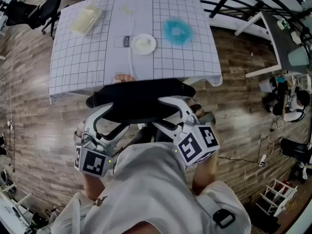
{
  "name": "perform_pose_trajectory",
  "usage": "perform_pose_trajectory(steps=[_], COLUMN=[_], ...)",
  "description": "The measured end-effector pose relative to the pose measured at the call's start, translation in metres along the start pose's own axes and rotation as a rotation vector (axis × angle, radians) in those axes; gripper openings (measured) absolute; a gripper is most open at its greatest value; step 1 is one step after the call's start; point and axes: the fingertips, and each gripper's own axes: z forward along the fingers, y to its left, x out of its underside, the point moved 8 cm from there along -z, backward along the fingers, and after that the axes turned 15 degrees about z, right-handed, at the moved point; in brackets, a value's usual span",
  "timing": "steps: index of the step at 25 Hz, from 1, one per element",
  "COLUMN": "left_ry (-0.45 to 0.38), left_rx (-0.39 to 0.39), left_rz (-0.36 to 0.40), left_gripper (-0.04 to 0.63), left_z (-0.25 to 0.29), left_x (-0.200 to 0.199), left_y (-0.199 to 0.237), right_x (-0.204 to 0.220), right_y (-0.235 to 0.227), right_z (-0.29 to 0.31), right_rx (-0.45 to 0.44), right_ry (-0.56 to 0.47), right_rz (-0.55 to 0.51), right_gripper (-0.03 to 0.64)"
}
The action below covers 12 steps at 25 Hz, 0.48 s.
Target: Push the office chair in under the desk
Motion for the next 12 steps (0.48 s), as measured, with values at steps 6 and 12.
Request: perform_pose_trajectory(steps=[6,12], left_ry=[0.008,0.013], left_rx=[-0.001,-0.002], left_rz=[-0.014,-0.030], left_gripper=[0.305,0.312], left_z=[0.0032,0.0065], left_x=[0.0009,0.0025], left_y=[0.0043,0.0079], right_x=[-0.0012,-0.0014], right_y=[-0.0051,-0.0100], right_z=[0.0014,0.0031], right_rx=[-0.018,-0.030], right_ry=[-0.002,-0.002], right_rz=[-0.006,-0.004], right_gripper=[0.270,0.270])
